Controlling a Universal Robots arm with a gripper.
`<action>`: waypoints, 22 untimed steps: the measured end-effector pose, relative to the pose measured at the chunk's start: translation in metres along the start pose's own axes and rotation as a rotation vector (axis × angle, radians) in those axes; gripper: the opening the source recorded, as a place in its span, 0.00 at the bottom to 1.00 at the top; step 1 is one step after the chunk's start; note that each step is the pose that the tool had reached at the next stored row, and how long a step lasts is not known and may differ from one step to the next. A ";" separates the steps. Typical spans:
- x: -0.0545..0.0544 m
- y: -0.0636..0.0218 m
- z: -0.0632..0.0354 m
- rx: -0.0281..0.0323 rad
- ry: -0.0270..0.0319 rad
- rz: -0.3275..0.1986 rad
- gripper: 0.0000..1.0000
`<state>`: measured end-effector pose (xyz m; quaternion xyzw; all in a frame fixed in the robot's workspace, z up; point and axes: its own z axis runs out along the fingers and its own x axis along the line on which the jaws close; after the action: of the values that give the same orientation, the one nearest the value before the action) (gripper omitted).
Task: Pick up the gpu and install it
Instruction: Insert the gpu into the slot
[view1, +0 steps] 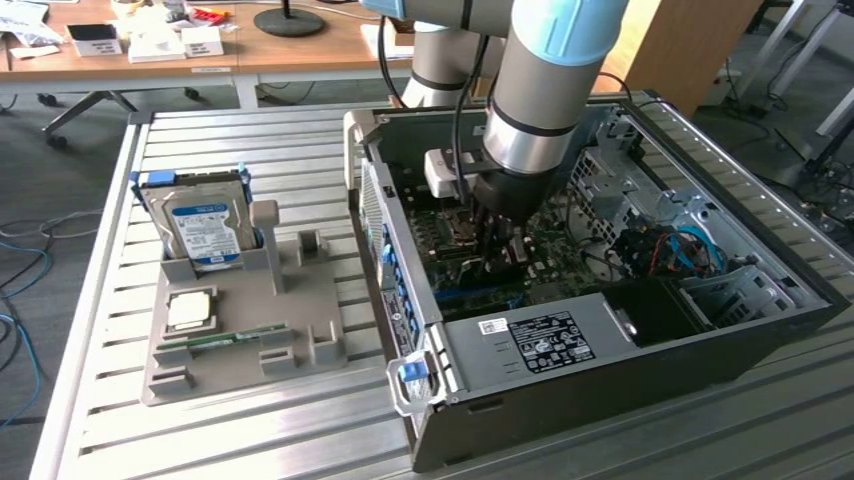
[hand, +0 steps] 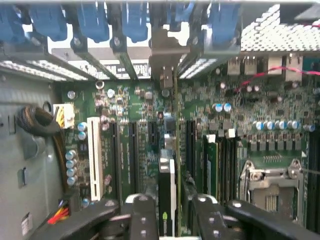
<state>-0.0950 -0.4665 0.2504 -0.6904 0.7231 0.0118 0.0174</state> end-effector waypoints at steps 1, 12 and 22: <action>0.000 -0.0001 -0.0001 0.0000 0.0002 0.000 0.34; 0.000 -0.0001 0.0000 -0.0001 0.0001 0.000 0.34; 0.000 -0.0001 -0.0001 0.0000 0.0001 0.000 0.26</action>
<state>-0.0949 -0.4665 0.2504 -0.6905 0.7230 0.0118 0.0173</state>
